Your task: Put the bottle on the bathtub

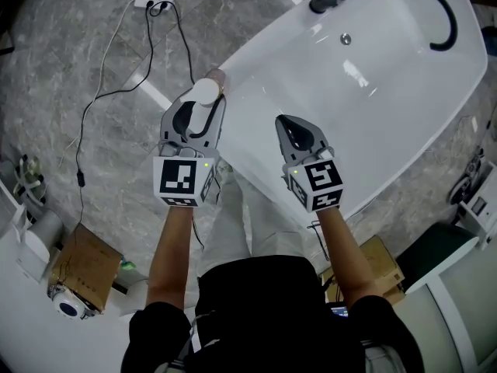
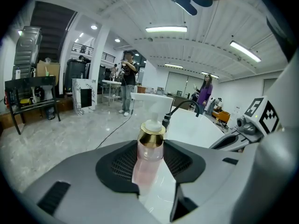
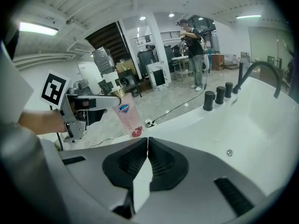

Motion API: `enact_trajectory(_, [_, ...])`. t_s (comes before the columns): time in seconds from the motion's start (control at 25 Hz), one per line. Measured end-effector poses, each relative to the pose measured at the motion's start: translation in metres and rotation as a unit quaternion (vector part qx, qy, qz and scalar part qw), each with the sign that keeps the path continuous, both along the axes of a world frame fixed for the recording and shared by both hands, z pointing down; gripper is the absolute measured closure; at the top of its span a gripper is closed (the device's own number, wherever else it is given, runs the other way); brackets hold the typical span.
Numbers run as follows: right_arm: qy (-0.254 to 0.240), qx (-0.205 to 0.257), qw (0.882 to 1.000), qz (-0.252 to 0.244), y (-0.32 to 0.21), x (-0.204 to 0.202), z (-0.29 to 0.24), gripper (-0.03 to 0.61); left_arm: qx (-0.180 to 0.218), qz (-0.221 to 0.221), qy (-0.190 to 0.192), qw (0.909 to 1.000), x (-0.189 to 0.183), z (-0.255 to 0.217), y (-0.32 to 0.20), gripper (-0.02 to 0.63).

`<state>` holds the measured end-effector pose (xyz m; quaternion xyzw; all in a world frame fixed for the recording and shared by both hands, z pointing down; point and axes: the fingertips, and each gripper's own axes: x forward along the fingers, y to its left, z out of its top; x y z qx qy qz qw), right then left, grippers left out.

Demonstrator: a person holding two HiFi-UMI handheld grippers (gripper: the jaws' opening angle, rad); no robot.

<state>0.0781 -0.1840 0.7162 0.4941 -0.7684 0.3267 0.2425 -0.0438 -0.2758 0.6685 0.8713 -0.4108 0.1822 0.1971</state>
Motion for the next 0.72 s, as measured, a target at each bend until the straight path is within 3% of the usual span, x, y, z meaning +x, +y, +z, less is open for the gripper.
enact_trajectory(0.72, [0.000,0.004,1.000,0.000,-0.002,-0.012,-0.002,0.554,0.004,-0.002,0.008,1.0000,0.000,0.005,0.008,0.419])
